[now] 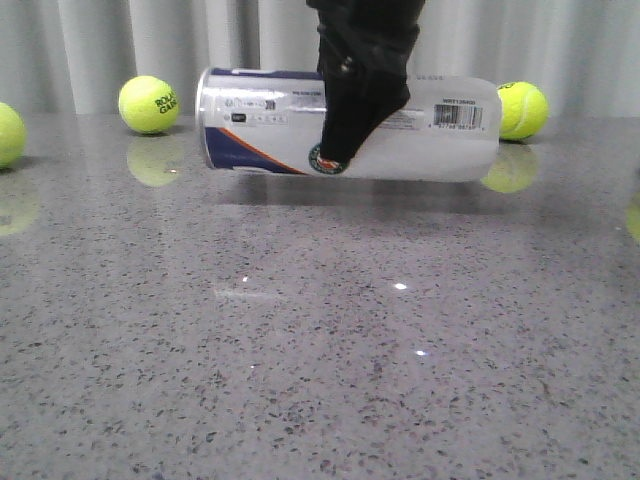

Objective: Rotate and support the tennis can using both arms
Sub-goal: 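Rotate the can with the right gripper to lie crosswise, then release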

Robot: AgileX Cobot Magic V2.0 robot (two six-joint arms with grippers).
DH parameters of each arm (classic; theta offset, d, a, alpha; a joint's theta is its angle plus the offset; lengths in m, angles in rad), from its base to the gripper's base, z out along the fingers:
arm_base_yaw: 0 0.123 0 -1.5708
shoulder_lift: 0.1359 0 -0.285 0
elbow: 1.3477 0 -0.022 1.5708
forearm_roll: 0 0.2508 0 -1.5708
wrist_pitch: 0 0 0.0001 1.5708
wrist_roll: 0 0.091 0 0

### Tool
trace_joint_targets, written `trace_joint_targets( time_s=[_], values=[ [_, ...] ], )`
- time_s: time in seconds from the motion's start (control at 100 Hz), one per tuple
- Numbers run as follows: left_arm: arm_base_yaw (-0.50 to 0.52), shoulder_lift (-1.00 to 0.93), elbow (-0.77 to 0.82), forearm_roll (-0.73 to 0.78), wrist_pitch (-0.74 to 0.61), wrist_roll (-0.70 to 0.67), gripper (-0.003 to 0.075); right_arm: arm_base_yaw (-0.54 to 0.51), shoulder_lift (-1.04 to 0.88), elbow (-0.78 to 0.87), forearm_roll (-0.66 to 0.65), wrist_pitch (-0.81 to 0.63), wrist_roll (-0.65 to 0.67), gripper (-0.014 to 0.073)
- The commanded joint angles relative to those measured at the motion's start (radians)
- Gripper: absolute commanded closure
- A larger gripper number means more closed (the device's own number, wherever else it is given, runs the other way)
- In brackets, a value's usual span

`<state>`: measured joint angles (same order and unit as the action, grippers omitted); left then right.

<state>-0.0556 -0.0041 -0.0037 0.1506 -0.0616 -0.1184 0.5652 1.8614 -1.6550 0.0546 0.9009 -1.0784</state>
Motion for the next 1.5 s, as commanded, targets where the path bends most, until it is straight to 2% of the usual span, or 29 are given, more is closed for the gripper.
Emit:
trace_joint_targets(
  time_s=[0.0, 0.44, 0.68, 0.93, 1.09, 1.49],
  values=[
    [-0.002, -0.036, 0.047, -0.002, -0.081, -0.008, 0.0741, 0.001, -0.034, -0.035, -0.028, -0.052, -0.013, 0.0401],
    [-0.002, -0.036, 0.047, -0.002, -0.081, -0.008, 0.0741, 0.002, -0.031, -0.034, 0.004, -0.057, -0.013, 0.0385],
    [-0.002, -0.036, 0.047, -0.002, -0.081, -0.008, 0.0741, 0.002, -0.031, -0.032, 0.023, -0.008, -0.013, 0.0204],
    [-0.002, -0.036, 0.047, -0.002, -0.081, -0.008, 0.0741, 0.002, -0.031, -0.032, 0.028, -0.006, -0.012, 0.0083],
    [-0.002, -0.036, 0.047, -0.002, -0.081, -0.008, 0.0741, 0.002, -0.031, -0.032, 0.029, -0.008, -0.009, -0.0073],
    [-0.002, -0.036, 0.047, -0.002, -0.081, -0.008, 0.0741, 0.002, -0.034, -0.032, 0.029, -0.018, 0.007, -0.0054]
  ],
)
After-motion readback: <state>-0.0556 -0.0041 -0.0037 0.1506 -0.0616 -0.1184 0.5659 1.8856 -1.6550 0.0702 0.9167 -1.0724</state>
